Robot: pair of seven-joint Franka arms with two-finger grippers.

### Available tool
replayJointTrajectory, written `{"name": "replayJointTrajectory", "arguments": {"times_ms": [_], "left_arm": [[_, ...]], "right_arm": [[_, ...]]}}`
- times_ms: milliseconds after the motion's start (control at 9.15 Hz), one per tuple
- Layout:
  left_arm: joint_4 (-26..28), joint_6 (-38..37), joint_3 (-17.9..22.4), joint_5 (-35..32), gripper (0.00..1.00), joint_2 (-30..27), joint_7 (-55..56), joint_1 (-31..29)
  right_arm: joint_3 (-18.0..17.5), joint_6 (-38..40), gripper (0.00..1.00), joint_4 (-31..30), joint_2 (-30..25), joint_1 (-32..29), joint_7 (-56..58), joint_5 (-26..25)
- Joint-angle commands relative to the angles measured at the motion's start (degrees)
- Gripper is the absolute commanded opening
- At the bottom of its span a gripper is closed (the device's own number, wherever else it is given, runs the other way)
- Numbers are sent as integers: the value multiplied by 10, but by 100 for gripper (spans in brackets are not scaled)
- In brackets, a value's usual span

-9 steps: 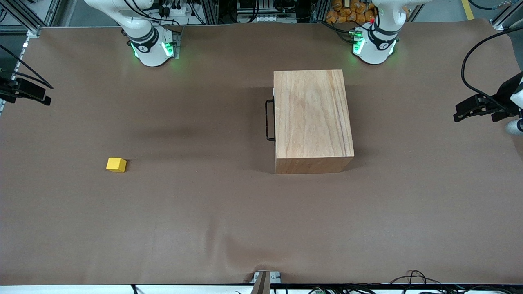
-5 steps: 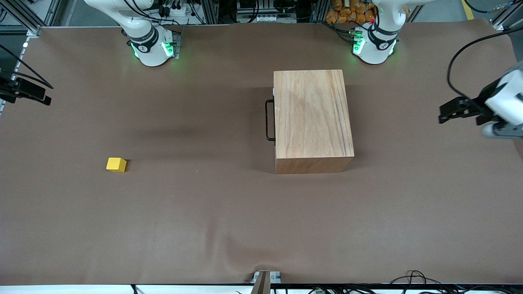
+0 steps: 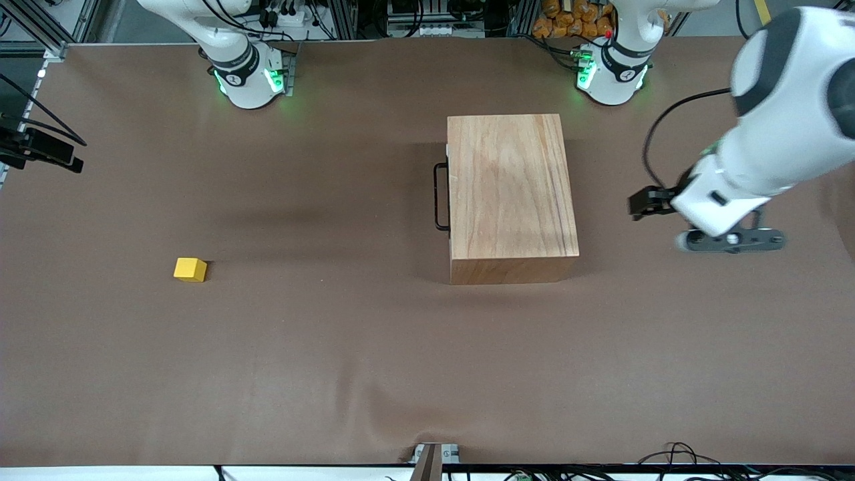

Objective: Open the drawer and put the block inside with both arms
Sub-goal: 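Move the left gripper over the box toward its black handle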

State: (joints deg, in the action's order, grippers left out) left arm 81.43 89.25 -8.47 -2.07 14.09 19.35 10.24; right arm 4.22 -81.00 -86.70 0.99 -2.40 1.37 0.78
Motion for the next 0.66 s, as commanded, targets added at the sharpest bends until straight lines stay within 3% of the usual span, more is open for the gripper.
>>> {"name": "replayJointTrajectory", "arguments": {"times_ms": [0, 546], "left_arm": [[-21, 15, 2, -25, 100, 24, 93, 68], [-57, 18, 5, -29, 100, 72, 276, 213]], "right_arm": [[-7, 0, 100, 0, 0, -11, 7, -7], [-7, -5, 100, -1, 2, -11, 7, -7]]}}
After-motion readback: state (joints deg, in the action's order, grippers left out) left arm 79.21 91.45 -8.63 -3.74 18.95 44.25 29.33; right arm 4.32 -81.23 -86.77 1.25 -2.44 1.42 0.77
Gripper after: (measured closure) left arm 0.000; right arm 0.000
